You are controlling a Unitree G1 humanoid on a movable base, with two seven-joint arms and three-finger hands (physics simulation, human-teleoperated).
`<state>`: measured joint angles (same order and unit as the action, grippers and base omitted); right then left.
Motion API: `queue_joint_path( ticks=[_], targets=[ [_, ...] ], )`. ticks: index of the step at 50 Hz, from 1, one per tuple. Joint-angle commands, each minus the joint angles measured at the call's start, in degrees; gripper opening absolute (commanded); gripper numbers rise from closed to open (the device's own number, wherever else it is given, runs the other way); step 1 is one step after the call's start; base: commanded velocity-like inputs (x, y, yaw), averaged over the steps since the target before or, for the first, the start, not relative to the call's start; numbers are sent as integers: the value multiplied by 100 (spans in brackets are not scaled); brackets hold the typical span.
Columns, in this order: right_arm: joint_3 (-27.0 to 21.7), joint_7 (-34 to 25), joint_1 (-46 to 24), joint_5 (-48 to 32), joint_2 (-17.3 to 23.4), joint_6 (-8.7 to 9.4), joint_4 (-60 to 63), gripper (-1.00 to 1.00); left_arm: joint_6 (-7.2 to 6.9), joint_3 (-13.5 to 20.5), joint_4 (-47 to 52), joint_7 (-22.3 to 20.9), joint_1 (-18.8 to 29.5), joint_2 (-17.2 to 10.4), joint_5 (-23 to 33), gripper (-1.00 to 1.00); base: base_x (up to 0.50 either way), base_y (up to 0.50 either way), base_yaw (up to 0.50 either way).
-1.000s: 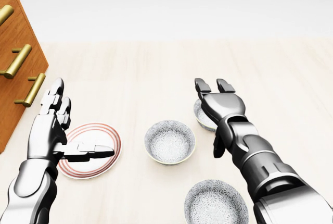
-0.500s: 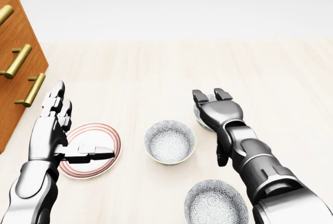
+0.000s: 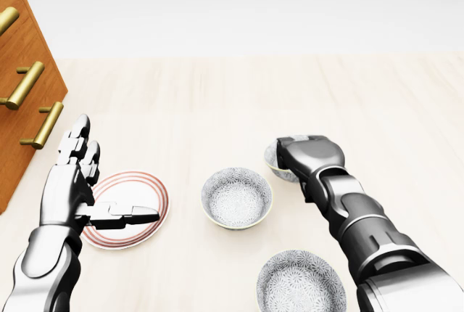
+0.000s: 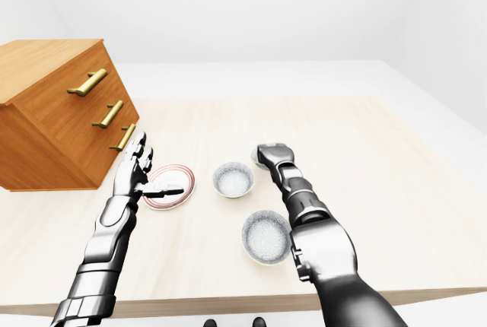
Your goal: Stack the bowl at the front on the bowl in the middle.
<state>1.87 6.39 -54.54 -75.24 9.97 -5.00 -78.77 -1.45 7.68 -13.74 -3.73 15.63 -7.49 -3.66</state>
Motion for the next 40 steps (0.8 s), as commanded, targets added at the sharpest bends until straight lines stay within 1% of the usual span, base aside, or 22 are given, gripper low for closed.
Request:
queue_joint_path(
  ticks=[1, 10, 13, 15, 19, 23, 32, 40],
  targets=[
    [60, -109, 81, 56, -32, 0, -71, -100, 31, 20, -25, -6, -20, -6, -22, 100, 0, 0, 0],
    [57, -55, 9, 83, -37, 0, -63, -100, 27, 5, 0, 4, -36, 5, -18, 100, 0, 0, 0],
    [46, -32, -40, 120, 0, 0, -51, -100, 2, 6, 19, 10, -32, 6, -18, 100, 0, 0, 0],
    [48, 10, -86, 143, 44, 0, -43, -100, 13, 16, 7, 0, -28, -5, -25, 100, 0, 0, 0],
    [12, 150, -219, 267, 154, 0, -14, -100, -45, 20, 89, 12, -39, -6, -32, 100, 0, 0, 0],
    [34, 282, -322, 336, 277, 0, 14, -100, -47, 27, 94, 12, -33, -14, -32, 100, 0, 0, 0],
    [53, 467, -476, 530, 420, 0, 94, -100, -123, 14, 176, 21, -27, -4, -25, 100, 0, 0, 0],
    [127, 667, -533, 658, 459, 0, 189, -100, -107, 16, 170, 21, -34, -2, -16, 100, 0, 0, 0]
  ],
)
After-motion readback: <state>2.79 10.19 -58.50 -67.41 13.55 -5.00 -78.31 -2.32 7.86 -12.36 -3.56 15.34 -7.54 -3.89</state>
